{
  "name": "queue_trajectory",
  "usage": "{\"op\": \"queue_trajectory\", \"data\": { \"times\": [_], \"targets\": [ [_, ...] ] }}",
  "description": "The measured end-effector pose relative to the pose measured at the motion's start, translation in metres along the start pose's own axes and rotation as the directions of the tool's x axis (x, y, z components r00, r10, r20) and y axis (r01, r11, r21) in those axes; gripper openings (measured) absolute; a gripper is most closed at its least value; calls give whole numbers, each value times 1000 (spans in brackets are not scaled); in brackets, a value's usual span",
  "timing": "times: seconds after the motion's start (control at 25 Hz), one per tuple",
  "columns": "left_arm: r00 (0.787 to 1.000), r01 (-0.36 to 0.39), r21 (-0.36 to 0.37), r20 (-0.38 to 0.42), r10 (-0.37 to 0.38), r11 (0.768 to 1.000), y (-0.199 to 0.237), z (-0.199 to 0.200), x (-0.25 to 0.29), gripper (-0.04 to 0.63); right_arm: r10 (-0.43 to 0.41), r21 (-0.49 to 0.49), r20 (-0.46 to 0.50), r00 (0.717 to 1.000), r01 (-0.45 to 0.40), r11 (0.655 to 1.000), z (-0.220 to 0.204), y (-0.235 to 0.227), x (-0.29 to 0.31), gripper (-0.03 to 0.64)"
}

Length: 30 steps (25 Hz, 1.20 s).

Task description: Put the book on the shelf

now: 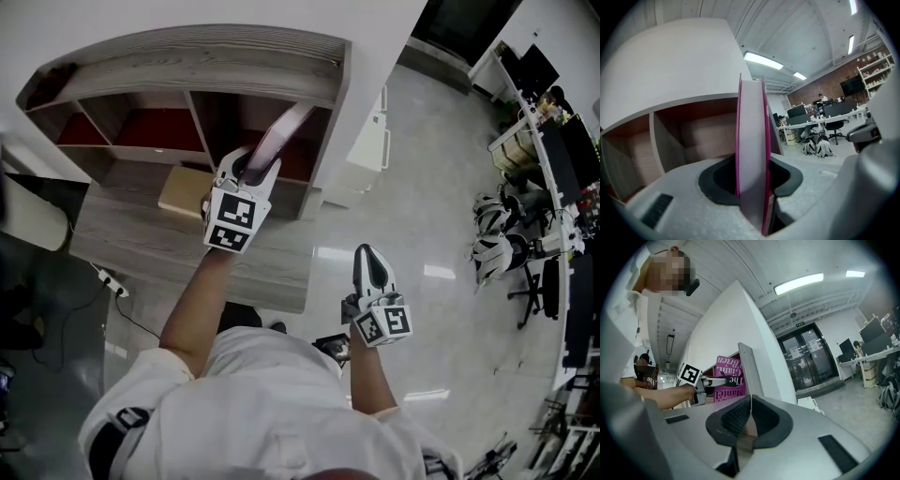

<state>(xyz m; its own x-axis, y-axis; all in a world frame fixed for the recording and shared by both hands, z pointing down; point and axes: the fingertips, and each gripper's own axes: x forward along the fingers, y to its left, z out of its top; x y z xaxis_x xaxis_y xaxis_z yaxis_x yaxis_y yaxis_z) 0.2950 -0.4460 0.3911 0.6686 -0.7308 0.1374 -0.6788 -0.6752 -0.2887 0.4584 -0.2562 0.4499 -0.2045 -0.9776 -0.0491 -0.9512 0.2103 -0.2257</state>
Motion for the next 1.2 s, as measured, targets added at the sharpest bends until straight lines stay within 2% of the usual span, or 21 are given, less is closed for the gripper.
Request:
{"op": "queue_trajectory", "data": {
  "times": [0.28,0.72,1.0,1.2],
  "targets": [
    [999,-13,-46,-32,12,999,-4,-2,28,147,24,-41,-16,1000,-25,999,10,-4,16,18],
    [999,-37,-51,-13,36,998,-6,1,50,153,19,-32,-62,998,-21,999,-4,-6,21,18],
    [999,-44,1,-10,44,999,-9,-3,55,163,20,-25,-77,997,-22,999,-11,-1,25,18],
    [999,-38,80,-35,41,996,-15,-5,60,186,16,-21,-80,997,-17,1000,-13,4,24,18]
  ]
}}
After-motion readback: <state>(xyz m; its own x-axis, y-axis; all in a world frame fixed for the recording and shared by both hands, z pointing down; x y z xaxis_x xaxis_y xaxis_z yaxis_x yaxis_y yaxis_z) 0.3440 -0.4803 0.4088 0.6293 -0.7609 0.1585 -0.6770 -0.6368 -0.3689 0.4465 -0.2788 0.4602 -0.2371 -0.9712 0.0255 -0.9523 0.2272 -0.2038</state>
